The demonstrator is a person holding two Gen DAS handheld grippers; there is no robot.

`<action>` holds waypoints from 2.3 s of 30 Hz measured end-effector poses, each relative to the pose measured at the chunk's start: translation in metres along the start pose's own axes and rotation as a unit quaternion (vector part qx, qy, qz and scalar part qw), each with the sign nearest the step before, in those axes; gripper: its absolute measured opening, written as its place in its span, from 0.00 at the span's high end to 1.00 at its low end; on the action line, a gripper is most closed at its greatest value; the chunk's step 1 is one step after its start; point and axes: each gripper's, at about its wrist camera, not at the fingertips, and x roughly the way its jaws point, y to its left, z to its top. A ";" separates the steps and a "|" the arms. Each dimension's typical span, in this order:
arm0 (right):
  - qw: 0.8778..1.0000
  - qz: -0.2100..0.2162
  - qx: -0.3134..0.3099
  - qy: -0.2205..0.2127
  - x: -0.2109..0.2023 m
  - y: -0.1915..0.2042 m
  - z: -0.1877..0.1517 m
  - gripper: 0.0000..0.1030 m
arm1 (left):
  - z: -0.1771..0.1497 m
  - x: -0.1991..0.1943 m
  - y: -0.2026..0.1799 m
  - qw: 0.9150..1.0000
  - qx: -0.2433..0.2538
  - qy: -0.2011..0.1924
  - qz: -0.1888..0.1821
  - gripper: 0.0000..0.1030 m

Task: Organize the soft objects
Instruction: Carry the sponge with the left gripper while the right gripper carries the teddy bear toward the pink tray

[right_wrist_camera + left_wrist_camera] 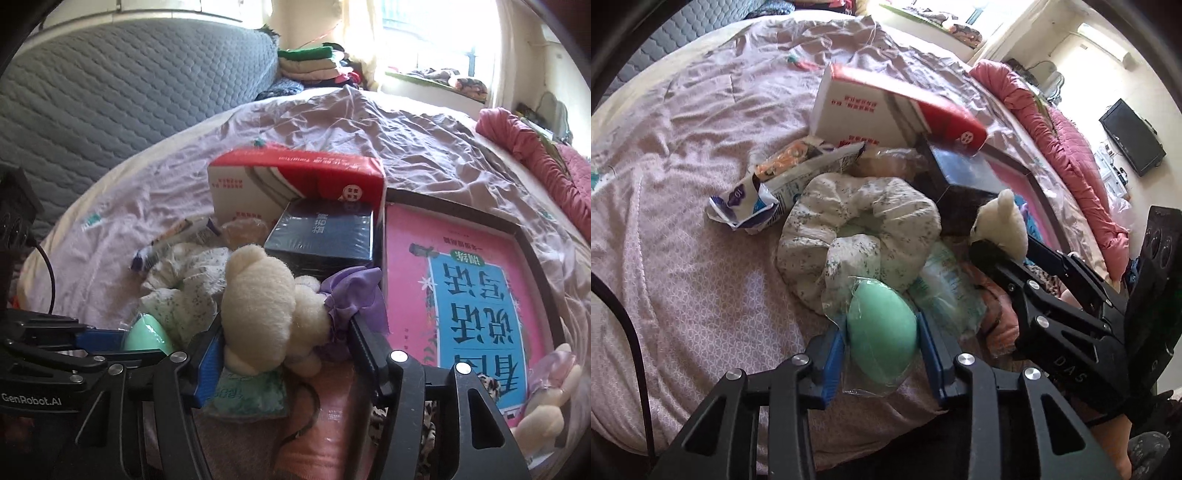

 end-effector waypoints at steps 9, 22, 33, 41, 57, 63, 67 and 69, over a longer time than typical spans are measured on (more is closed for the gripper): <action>0.999 0.014 0.012 -0.027 -0.025 0.001 0.004 0.40 | -0.003 -0.030 -0.004 0.999 0.004 -0.033 0.005 0.63; 0.999 0.009 0.007 -0.053 -0.060 -0.003 0.005 0.40 | -0.005 -0.055 -0.031 0.997 0.040 -0.068 0.013 0.63; 0.997 -0.001 0.036 -0.066 -0.086 -0.024 0.004 0.40 | -0.002 -0.066 -0.064 0.994 0.073 -0.080 -0.003 0.63; 0.996 -0.007 0.050 -0.078 -0.104 -0.037 0.005 0.40 | 0.002 -0.066 -0.093 0.991 0.104 -0.085 -0.002 0.63; 0.991 -0.042 0.089 -0.089 -0.132 -0.089 -0.001 0.40 | 0.026 -0.052 -0.154 0.984 0.151 -0.090 -0.013 0.63; 0.989 -0.061 0.098 -0.091 -0.144 -0.108 -0.008 0.39 | 0.032 -0.027 -0.177 0.982 0.174 -0.068 -0.014 0.63; 0.988 -0.066 0.108 -0.090 -0.145 -0.118 -0.012 0.39 | 0.034 -0.011 -0.184 0.982 0.177 -0.057 -0.009 0.63; 0.988 -0.065 0.111 -0.090 -0.145 -0.122 -0.014 0.39 | 0.034 -0.004 -0.185 0.983 0.178 -0.051 -0.011 0.63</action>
